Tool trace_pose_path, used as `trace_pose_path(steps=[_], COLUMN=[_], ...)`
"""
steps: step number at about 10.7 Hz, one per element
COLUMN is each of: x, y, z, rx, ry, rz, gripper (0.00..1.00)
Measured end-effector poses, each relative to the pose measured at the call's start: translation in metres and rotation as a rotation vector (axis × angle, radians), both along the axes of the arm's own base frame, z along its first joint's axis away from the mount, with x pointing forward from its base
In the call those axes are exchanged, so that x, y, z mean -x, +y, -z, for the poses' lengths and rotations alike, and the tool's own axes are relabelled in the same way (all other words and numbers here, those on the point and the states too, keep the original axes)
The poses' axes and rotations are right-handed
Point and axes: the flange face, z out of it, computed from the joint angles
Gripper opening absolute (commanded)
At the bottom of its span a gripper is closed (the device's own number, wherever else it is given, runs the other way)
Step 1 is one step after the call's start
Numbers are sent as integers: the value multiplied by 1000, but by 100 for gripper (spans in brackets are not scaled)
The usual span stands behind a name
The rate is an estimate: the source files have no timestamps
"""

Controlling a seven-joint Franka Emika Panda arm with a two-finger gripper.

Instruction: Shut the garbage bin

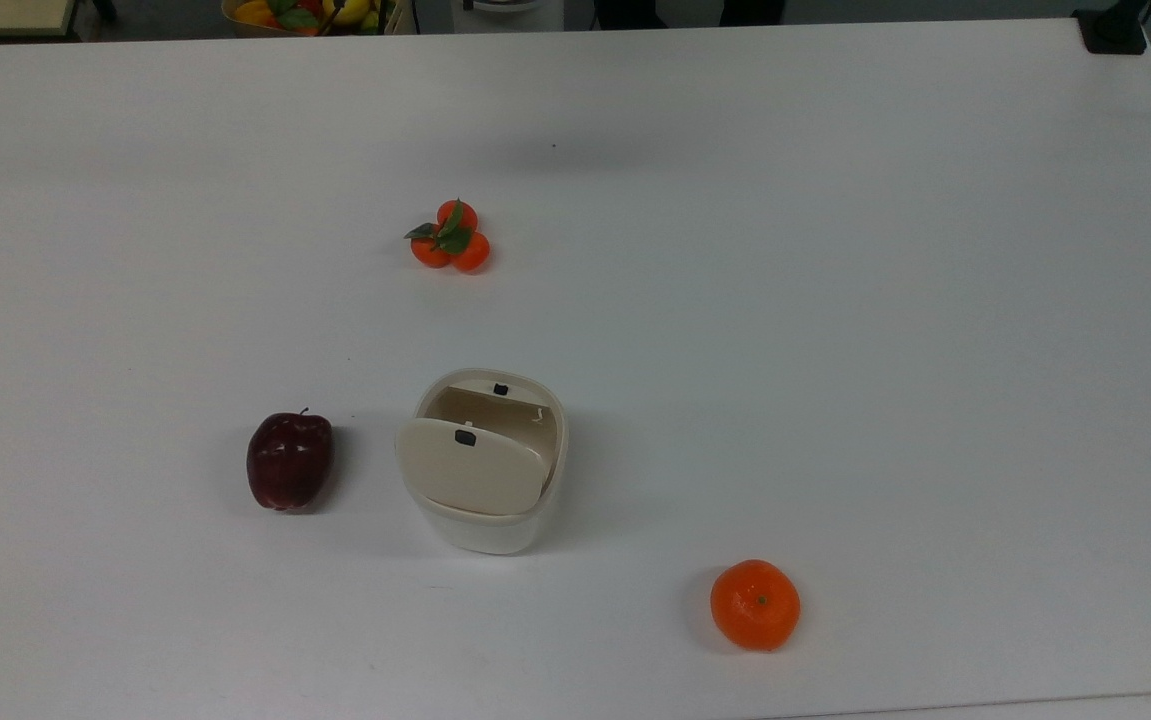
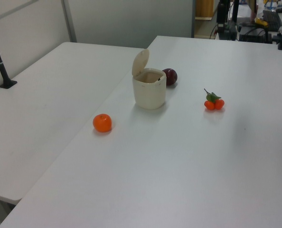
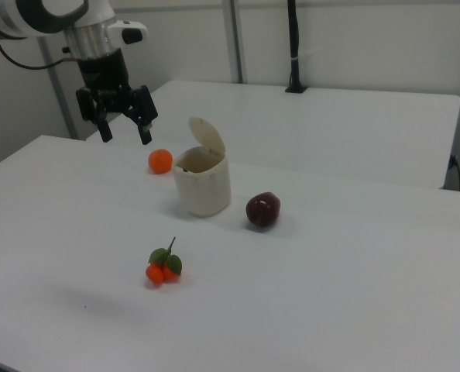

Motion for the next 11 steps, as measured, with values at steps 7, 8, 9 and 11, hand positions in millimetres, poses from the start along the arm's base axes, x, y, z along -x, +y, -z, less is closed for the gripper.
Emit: trace_pose_path(steps=[7,8,9,11], x=[3,3,3,3], y=[0,0,0,0], z=[1,1,1,1], rx=[1,1,1,1], ry=[22,23,23,23], rz=[2,2,2,2], gripper=[100,93,67,11])
